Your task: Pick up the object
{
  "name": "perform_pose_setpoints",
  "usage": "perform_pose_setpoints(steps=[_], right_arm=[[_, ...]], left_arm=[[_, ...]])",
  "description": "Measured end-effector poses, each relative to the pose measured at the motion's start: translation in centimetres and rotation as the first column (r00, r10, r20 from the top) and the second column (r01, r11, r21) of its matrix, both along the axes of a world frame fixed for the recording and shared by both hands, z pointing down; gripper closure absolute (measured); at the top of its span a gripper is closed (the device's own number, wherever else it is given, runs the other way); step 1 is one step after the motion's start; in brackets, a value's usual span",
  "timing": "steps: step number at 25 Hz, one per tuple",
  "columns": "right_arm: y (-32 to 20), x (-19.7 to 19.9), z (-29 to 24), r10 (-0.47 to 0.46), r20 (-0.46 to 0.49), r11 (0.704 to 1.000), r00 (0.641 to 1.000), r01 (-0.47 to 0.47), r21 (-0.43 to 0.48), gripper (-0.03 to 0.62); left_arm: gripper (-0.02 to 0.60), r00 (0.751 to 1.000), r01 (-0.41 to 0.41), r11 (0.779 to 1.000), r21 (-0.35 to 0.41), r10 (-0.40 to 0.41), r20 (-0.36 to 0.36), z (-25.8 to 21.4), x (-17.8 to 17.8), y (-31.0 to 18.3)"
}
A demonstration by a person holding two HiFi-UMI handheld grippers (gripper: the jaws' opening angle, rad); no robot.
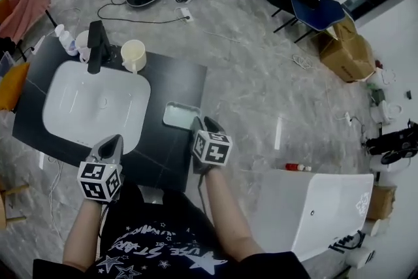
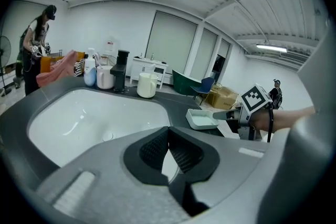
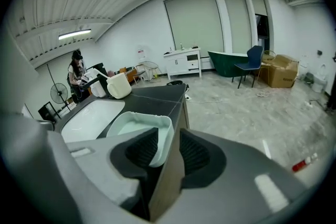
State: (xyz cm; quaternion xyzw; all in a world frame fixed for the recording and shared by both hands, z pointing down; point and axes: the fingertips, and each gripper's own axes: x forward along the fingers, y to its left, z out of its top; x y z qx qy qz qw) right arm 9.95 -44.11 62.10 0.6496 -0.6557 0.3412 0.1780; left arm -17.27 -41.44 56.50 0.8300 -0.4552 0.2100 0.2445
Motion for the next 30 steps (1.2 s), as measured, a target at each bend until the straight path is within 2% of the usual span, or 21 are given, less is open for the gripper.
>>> perform_pose_setpoints(steps=[8, 12, 16, 19, 24, 30], right_arm=[[-0.4, 0.1, 1.4, 0.076, -0.063, 0.994, 0.995, -0.080, -0.070, 0.502], [-0.5, 0.1, 2.0, 0.101, -0.071, 0.990, 0.992, -0.107, -0.091, 0.516], [-0.3, 0.6, 1.7, 0.127, -0.112, 0.986, 0.986, -0.138, -0.096, 0.567], [-0.1, 0.9, 1.6, 0.141, -0.128, 0.982, 0.982, -0.155, -0.105, 0.579], [0.0, 1.0, 0.8, 0.156, -0.122, 0.982, 0.980, -0.167, -0.089, 0.583], [-0.4, 0.9, -1.7, 0.131, -0.106, 0.990, 0.986, -0.136, -0.042, 0.583]], left_arm=[[0.574, 0.996, -0.090, 0.996, -0.022, 0.089, -0.025, 0.7, -0.5, -2.3], [0.574, 0.995, -0.101, 0.995, -0.026, 0.100, -0.024, 0.9, -1.5, -3.0], [0.574, 0.994, -0.106, 0.994, -0.026, 0.106, -0.025, 0.8, -1.9, -2.9], [0.574, 0.993, -0.112, 0.993, -0.025, 0.112, -0.027, 0.7, -1.8, -2.7], [0.574, 0.992, -0.122, 0.992, -0.011, 0.122, -0.029, 0.2, -1.6, -2.7], [0.574, 0.993, -0.107, 0.994, 0.027, 0.108, -0.039, -1.5, -1.0, -2.7]])
